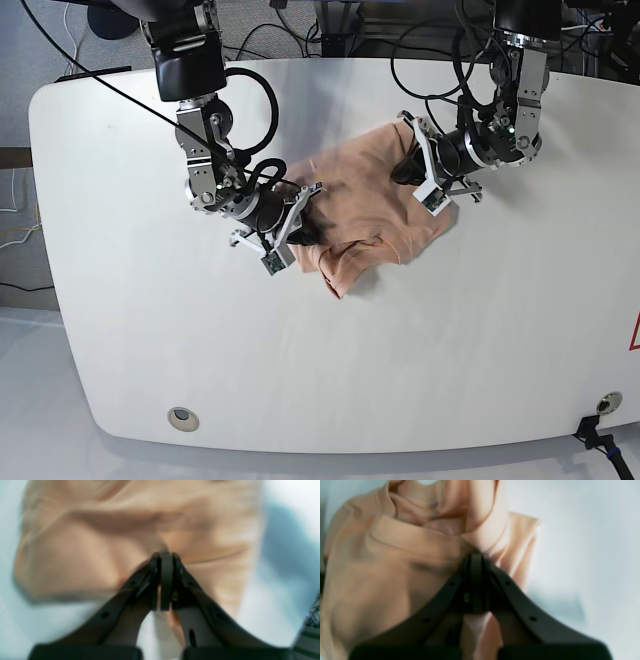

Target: Fold the T-shirt properly

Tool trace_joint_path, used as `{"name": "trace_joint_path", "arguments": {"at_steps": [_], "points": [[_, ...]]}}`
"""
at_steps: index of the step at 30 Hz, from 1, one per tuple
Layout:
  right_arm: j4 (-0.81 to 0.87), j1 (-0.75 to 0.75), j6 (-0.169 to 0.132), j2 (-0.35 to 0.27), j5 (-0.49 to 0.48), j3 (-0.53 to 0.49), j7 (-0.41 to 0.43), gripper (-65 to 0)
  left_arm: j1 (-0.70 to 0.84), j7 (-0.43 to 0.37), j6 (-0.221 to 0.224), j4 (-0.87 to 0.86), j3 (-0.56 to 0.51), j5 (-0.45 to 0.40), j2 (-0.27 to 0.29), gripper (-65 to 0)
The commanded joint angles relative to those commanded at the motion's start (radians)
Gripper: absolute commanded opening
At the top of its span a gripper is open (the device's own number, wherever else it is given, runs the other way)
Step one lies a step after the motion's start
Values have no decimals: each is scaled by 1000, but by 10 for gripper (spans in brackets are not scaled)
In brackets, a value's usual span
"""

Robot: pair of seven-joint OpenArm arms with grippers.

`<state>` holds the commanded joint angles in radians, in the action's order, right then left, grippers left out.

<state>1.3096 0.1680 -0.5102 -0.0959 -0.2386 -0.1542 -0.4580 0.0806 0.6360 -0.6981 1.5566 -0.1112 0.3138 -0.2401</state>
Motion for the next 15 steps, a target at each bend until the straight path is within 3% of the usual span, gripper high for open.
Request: {"name": "trace_joint_path", "arguments": {"at_steps": [4,15], "points": [[81,-61,2,-18,0,2,-3,-650,-64,0,0,-54,-37,0,-35,-650],[201,-209,2,-18,0,3,-3,-650,-155,-2,0,-127,-35,3,-57,-650]]}}
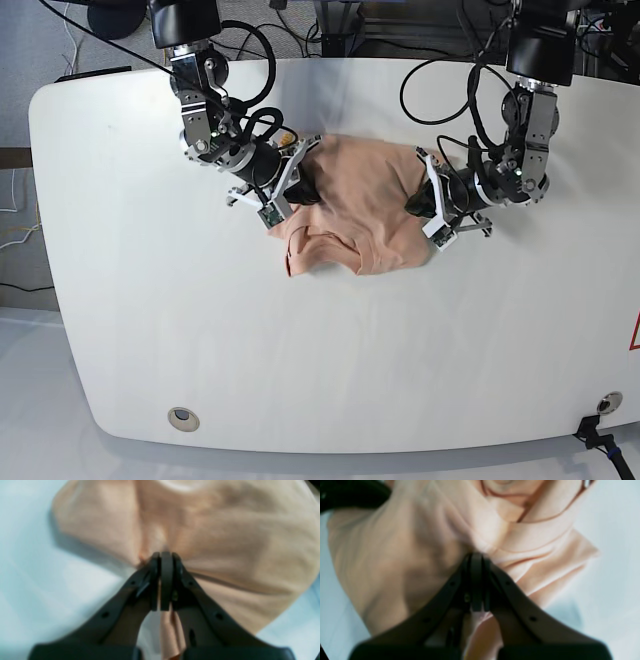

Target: Fold the T-shirt properly

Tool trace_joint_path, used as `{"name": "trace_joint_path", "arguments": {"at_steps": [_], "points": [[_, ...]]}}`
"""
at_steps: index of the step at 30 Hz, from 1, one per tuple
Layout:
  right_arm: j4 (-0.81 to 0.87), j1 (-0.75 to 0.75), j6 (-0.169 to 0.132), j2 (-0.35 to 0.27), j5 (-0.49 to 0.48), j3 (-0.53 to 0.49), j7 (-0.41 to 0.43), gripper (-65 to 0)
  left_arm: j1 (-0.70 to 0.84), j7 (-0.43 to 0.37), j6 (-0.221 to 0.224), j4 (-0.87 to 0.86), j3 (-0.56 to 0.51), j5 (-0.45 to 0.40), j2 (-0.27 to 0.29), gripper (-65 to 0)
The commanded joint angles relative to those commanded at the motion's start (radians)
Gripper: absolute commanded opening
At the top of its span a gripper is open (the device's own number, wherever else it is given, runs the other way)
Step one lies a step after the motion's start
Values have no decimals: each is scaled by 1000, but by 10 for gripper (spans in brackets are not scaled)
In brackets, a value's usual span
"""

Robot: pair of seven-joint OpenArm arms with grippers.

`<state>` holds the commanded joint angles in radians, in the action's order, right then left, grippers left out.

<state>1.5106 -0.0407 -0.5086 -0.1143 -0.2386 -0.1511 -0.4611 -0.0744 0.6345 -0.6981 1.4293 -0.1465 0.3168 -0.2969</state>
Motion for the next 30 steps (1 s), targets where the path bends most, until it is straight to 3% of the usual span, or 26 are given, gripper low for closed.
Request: {"name": "trace_joint_path", "arguments": {"at_steps": [10,14,15,18,20,25,30], "points": [[35,57,0,-2,0,0,-2,-650,44,2,0,127,8,3,-31,-650],[152,55,2,-2,0,0,-89,-650,107,2,0,212,87,0,-48,-650],[189,51,11,-2,2,0,-97,-650,123,2,0,235,117,-2,-46,-650],[279,8,94,-2,40,0,-98,-650,170,0,0,285,198,-2,-46,-650],[330,-21,109,-2,109,0,-94,-650,207,-15,0,313,273,-2,-44,-650],[402,-149,110,5,219,75,91,-650,339,-163,0,364,411,-3,-43,-650],[408,-258,110,5,221,203,218,-650,476,-328,0,377,514,-3,-32,-650]]}}
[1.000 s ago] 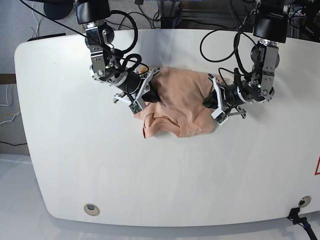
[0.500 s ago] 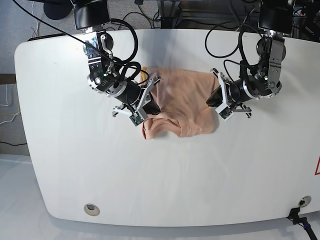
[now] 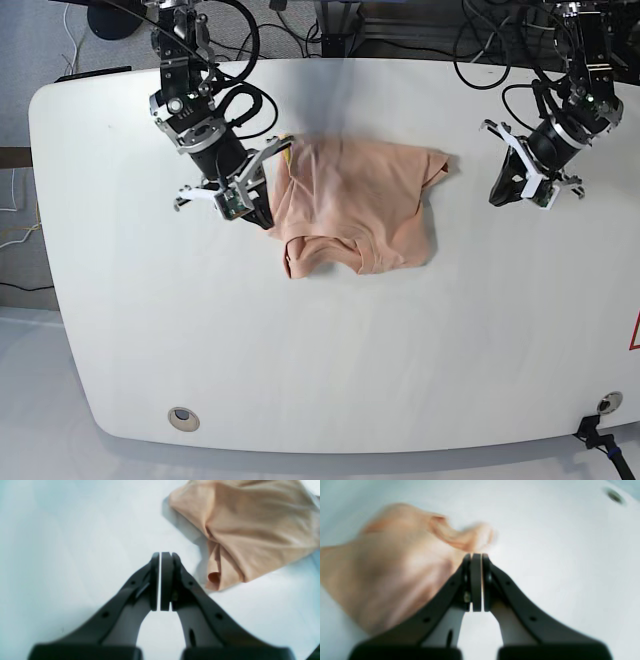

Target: Fold the T-shirt properly

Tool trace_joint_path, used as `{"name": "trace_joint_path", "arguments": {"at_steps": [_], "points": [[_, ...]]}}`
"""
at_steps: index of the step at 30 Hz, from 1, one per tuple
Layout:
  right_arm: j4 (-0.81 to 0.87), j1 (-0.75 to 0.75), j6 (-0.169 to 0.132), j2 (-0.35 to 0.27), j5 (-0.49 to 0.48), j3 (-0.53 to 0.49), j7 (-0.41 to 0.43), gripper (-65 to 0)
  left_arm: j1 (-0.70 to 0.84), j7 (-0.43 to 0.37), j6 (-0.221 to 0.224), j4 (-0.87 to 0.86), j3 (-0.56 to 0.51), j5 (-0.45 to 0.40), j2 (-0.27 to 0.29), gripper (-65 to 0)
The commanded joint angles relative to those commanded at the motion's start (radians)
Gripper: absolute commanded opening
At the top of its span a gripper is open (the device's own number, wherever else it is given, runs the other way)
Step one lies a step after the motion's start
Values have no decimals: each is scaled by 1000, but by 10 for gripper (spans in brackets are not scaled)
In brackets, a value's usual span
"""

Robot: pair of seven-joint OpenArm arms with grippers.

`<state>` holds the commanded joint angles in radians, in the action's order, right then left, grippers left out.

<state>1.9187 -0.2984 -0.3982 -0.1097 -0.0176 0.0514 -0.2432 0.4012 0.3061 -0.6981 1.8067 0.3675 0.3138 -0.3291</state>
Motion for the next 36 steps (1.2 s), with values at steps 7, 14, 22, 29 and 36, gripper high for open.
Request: {"name": "trace_joint_path", "arguments": {"at_steps": [7,14,22,29,36], "points": [[29,-256,2,2,0,95,258,-650,166,-81,0,55,163,0,115,-650],[34,-517,3,15,-2,107,381,-650,350,-81,0,69,241,2,229,-650],[34,-729,3,57,-2,141,381,-650,548,-81,0,68,252,2,365,-650],[-3,-853,3,60,-2,140,381,-650,609,-81,0,26,250,-15,396,-650],[-204,-847,3,61,-2,137,381,-650,592,-81,0,-127,155,-135,394,-650]]}}
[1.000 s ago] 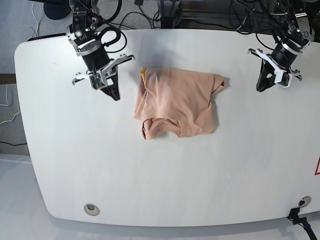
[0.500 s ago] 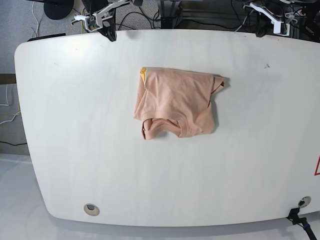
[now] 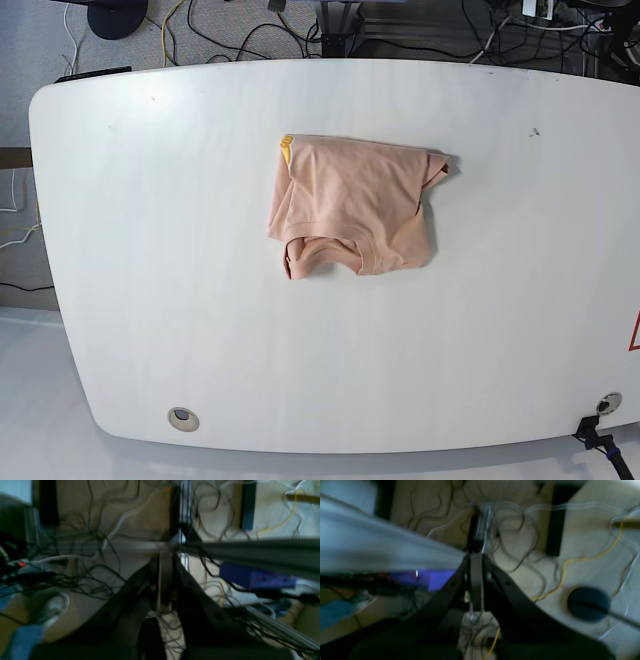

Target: Fold the T-shirt properly

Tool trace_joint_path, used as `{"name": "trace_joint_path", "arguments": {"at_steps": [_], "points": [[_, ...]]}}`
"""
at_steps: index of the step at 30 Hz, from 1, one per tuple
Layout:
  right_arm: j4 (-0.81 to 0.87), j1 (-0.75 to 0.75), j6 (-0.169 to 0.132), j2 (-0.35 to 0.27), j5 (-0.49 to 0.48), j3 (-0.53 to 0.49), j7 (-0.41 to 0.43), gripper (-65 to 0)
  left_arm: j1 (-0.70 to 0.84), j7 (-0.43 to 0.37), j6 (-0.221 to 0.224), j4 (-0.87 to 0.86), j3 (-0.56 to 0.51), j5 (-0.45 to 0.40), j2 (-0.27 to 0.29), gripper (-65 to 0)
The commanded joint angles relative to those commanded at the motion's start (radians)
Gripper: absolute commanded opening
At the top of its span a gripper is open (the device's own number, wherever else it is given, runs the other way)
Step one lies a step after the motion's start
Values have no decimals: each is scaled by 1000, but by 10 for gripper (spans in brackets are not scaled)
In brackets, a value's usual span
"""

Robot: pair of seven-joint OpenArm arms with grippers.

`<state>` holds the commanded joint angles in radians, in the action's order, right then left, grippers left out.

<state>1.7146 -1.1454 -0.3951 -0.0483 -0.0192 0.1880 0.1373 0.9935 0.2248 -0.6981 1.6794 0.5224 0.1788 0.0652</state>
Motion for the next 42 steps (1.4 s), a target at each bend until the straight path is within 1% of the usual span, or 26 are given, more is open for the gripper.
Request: {"name": "trace_joint_path", "arguments": {"at_steps": [2,5,7,9,11,13,15,18,20,21,27,28,31,33,36,38,42], "points": [[-86,35,0,5,0,0,0,-650,-40,0,0,-61,-37,-49,0,-650],[-216,107,0,23,5,-2,0,-650,-112,-2,0,-198,-74,-140,0,-650],[-302,158,0,23,6,-2,0,-650,-164,-6,0,-295,-89,-170,0,-650],[-376,215,0,23,6,-2,0,-650,-218,-48,0,-384,-89,-201,0,-650],[-440,256,0,23,8,-2,0,-650,-265,-89,0,-473,-89,-258,0,-650],[-502,302,0,23,8,-2,0,-650,-311,-98,0,-559,-89,-299,0,-650],[-572,342,0,23,8,-2,0,-650,-364,-97,0,-638,-89,-315,-2,-650],[-686,414,0,23,8,-2,0,-650,-425,-97,0,-746,-89,-334,-28,-650],[-756,459,0,23,8,-2,0,-650,-463,-98,0,-809,-89,-339,-29,-650],[-781,476,0,21,8,-2,0,-650,-483,-98,0,-839,-89,-339,-31,-650],[-911,566,0,21,9,-2,0,-650,-592,-98,0,-1045,-89,-341,-84,-650],[-944,585,0,21,9,-2,0,-650,-609,-98,7,-1068,-89,-341,-87,-650],[-1028,635,0,8,9,-3,0,-650,-651,-98,59,-1131,-89,-345,-89,-650],[-1080,669,0,8,9,-3,0,-650,-681,-98,94,-1171,-89,-396,-98,-650],[-1146,713,0,6,9,-3,0,-650,-718,-98,180,-1234,-89,-446,-97,-650],[-1189,740,0,3,9,-3,0,-650,-743,-98,232,-1267,-89,-448,-95,-650],[-1267,783,0,0,9,-3,0,-650,-784,-98,320,-1326,-89,-450,-100,-650]]}}
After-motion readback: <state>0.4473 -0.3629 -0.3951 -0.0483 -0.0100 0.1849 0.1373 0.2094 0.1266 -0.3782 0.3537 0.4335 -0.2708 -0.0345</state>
